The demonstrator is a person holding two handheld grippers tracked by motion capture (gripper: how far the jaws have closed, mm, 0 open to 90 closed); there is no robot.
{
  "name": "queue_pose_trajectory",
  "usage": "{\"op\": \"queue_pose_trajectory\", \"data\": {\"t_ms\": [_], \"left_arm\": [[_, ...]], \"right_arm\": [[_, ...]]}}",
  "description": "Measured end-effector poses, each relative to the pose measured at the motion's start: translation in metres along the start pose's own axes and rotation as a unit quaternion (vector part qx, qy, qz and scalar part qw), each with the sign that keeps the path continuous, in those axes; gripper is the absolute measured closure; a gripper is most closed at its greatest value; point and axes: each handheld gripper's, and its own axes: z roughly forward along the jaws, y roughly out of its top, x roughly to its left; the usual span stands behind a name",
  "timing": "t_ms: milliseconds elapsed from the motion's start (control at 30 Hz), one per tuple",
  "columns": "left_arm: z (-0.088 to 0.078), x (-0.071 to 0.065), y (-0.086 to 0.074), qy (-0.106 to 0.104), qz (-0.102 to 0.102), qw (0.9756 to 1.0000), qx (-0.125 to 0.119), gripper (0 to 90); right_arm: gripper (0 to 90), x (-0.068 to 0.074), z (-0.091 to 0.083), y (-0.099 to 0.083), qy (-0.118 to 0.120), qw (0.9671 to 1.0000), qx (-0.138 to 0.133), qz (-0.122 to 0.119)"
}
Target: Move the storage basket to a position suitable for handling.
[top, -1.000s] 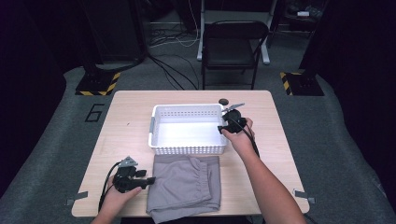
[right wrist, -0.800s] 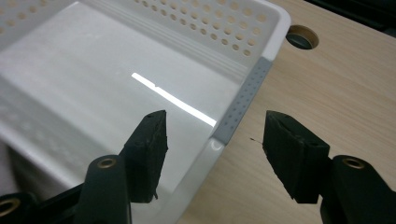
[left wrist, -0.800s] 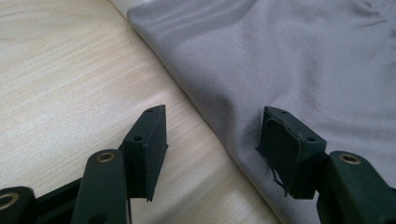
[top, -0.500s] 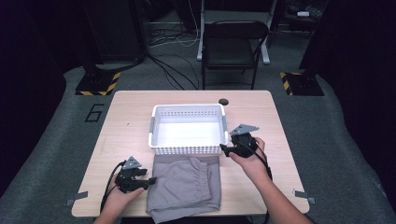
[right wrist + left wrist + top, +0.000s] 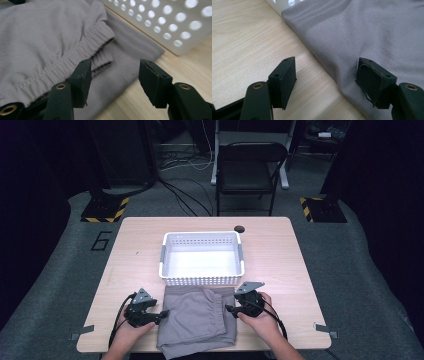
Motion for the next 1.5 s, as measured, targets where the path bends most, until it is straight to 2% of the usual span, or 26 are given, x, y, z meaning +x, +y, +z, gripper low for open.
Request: {"op": "queue_pose_trajectory", "data": {"t_ms": [100,167,233,333,400,467,500,600,633,700,733,767,833,867,933,967,1033,1067,1100,1133,1167,1200,1267,1367,1400,1500], "left_arm": [[0.001,0.000,0.000,-0.001,0.001,1.0000,0.000,28.6],[0.002,-0.002,-0.001,0.004,0.007,1.0000,-0.002,25.6],[0.002,-0.002,-0.001,0.005,0.010,0.9999,-0.004,24.4],[0.002,-0.003,-0.001,0.003,0.011,0.9999,-0.004,24.0],[0.003,-0.003,-0.001,0.005,0.013,0.9999,-0.005,24.0],[0.002,-0.003,0.000,0.005,0.017,0.9998,0.001,24.1],[0.002,-0.004,0.000,0.005,0.017,0.9998,0.003,24.1],[0.003,-0.006,-0.001,0.017,0.023,0.9996,-0.001,24.2],[0.003,-0.006,-0.001,0.017,0.023,0.9996,-0.001,24.2],[0.004,-0.008,-0.001,0.020,0.020,0.9996,-0.003,24.3],[0.004,-0.008,-0.001,0.021,0.019,0.9996,-0.002,24.4],[0.004,-0.008,-0.001,0.023,0.020,0.9995,-0.002,24.4],[0.004,-0.009,-0.001,0.024,0.016,0.9996,-0.002,24.5],[0.003,-0.010,-0.001,0.027,0.010,0.9996,-0.002,24.9],[0.003,-0.010,-0.001,0.029,0.007,0.9996,-0.003,25.5],[0.002,-0.010,-0.001,0.027,0.000,0.9996,-0.004,29.5],[0.002,-0.010,-0.001,0.025,-0.006,0.9996,-0.006,32.1],[0.000,-0.010,0.000,0.019,-0.011,0.9998,0.001,33.6],[0.000,-0.010,0.000,0.019,-0.011,0.9998,0.001,34.5],[-0.001,-0.013,0.000,0.017,-0.021,0.9996,0.004,34.5],[-0.001,-0.015,0.000,0.018,-0.026,0.9995,0.000,34.6],[-0.004,-0.018,0.001,0.018,-0.027,0.9995,0.001,34.7],[-0.006,-0.021,0.002,0.017,-0.031,0.9994,-0.005,34.6],[-0.010,-0.025,0.003,0.017,-0.040,0.9990,-0.008,30.8],[-0.012,-0.027,0.001,0.008,-0.057,0.9983,-0.010,29.6],[-0.012,-0.032,0.001,0.007,-0.051,0.9986,-0.011,29.0]], "right_arm": [[42.2,0.004,0.007,-0.003,0.000,1.0000,0.001,-0.002],[40.3,0.008,0.013,-0.005,0.004,0.9999,0.016,0.000],[39.9,0.007,0.014,-0.006,0.002,0.9998,0.015,-0.009],[36.0,0.007,0.016,-0.008,-0.005,0.9998,0.017,0.001],[34.5,0.007,0.017,-0.009,-0.007,0.9998,0.019,0.000],[30.5,0.009,0.019,-0.012,-0.018,0.9994,0.029,0.000],[29.3,0.008,0.019,-0.013,-0.020,0.9995,0.023,-0.002],[23.6,0.006,0.020,-0.015,-0.023,0.9994,0.023,0.011],[20.5,0.004,0.020,-0.016,-0.025,0.9994,0.022,0.007],[16.1,0.005,0.020,-0.018,-0.026,0.9993,0.020,0.016],[15.5,0.003,0.020,-0.019,-0.023,0.9995,0.019,0.009],[15.4,0.003,0.020,-0.020,-0.025,0.9995,0.016,0.011],[15.3,0.003,0.020,-0.020,-0.027,0.9995,0.014,0.010],[15.4,0.005,0.020,-0.021,-0.027,0.9994,0.011,0.019],[15.4,0.004,0.020,-0.021,-0.029,0.9994,0.011,0.013],[16.6,0.004,0.020,-0.022,-0.030,0.9994,0.011,0.013],[25.7,0.007,0.019,-0.021,-0.028,0.9995,0.002,0.016],[30.5,0.008,0.018,-0.021,-0.024,0.9996,0.005,0.014],[30.5,0.008,0.018,-0.021,-0.024,0.9996,0.005,0.014],[34.7,0.009,0.017,-0.020,-0.021,0.9997,0.009,0.013],[40.8,0.013,0.016,-0.018,-0.022,0.9994,0.015,0.021],[42.7,0.014,0.016,-0.018,-0.020,0.9994,0.015,0.022],[43.8,0.014,0.015,-0.017,-0.020,0.9994,0.017,0.022],[45.5,0.017,0.012,-0.018,-0.025,0.9988,0.021,0.038],[44.2,0.021,0.009,-0.018,-0.029,0.9986,0.016,0.041],[40.9,0.026,0.007,-0.018,-0.032,0.9983,0.012,0.047]]}}
